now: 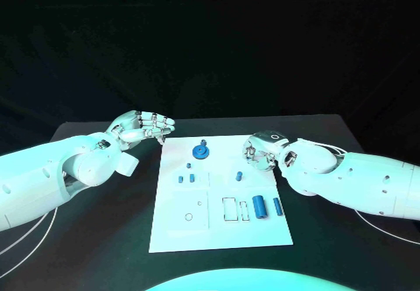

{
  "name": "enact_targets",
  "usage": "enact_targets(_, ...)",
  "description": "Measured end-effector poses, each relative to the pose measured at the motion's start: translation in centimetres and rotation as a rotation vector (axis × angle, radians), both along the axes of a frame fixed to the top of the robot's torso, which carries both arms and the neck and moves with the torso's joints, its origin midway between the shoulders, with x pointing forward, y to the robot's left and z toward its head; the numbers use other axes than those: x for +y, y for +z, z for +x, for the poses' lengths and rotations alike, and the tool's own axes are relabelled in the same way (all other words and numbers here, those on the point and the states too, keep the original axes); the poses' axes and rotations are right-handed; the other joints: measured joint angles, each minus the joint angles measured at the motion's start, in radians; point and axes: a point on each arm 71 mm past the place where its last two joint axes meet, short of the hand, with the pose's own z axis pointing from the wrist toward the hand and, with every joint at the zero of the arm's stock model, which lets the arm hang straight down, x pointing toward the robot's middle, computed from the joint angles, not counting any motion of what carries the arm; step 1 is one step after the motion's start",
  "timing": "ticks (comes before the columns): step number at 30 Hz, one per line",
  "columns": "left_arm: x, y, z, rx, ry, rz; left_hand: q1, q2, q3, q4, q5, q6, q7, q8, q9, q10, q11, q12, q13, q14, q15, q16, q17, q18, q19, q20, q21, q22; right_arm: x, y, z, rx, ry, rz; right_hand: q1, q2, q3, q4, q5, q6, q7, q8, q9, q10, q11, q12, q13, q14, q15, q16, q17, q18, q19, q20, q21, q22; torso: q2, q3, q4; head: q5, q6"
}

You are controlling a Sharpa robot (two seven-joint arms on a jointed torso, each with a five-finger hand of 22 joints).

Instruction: Assemble the parts on the task board

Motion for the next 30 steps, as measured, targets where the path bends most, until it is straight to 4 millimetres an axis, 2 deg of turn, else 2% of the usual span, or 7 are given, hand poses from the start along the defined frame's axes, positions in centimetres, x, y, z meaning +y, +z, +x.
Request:
enact_targets(9,0.1,0.0,0.1,0.000,0.004,0.001,0.000,0.000,0.000,0.000,0.000,0.000,0.000,0.000,0.000,0.000,0.000,0.000,0.000,0.000,0.000,0.000,-0.002,0.000,0.000,0.000,0.000,0.000,-0.1,1.9,-0.6,-0.045,0.015,0.045,0.000,0.000,0.003,-0.003,-0.002,0.002,-0.002,0.000,-0.001,0.000,0.000,0.000,0.000,0.000,0.000,0.000,0.000,0.000,0.003,-0.003,0.004,0.000,0.000,0.0000,-0.0006,0.000,0.002)
enact_targets(16,0.0,-0.1,0.2,0.000,0.004,0.002,0.000,0.000,0.000,0.000,0.000,0.000,0.000,0.000,0.000,0.000,0.000,0.000,0.000,0.000,0.000,0.000,-0.002,0.000,0.000,0.000,0.000,0.000,1.5,2.8,-2.1,-0.049,0.065,0.101,0.000,0.000,0.003,-0.003,-0.002,0.002,-0.002,-0.001,-0.002,0.000,0.000,0.000,0.000,0.000,0.000,0.000,0.000,0.000,0.003,-0.003,0.004,0.000,0.000,0.0008,-0.0007,0.011,0.003)
enact_targets(22,-0.1,-0.1,0.2,0.000,0.003,0.001,0.000,0.000,0.000,0.000,0.000,0.000,0.000,0.000,0.000,0.000,0.000,0.004,0.000,0.000,0.000,-0.005,-0.003,0.000,0.000,0.000,0.000,0.000,4.2,3.1,-4.3,-0.034,0.142,0.166,0.000,0.000,0.003,-0.003,-0.004,0.004,0.000,-0.002,-0.001,0.000,0.000,0.000,0.000,0.000,0.000,0.000,0.000,0.000,0.003,-0.003,0.004,0.000,0.000,0.0008,-0.0009,0.028,0.003)
enact_targets(30,-0.6,-0.1,0.3,0.000,-0.003,-0.002,0.000,0.000,0.000,0.000,0.000,0.000,0.000,0.000,0.000,0.000,0.000,0.004,0.000,0.000,0.000,-0.005,-0.003,0.000,0.000,0.000,0.000,0.000,8.1,2.2,-6.8,0.003,0.238,0.233,0.000,0.000,0.007,-0.007,-0.004,0.004,0.000,-0.002,-0.001,0.000,0.000,0.000,-0.001,0.000,0.000,0.000,-0.001,0.000,0.003,-0.003,0.004,0.000,-0.001,-0.0011,-0.0002,0.067,-0.003)
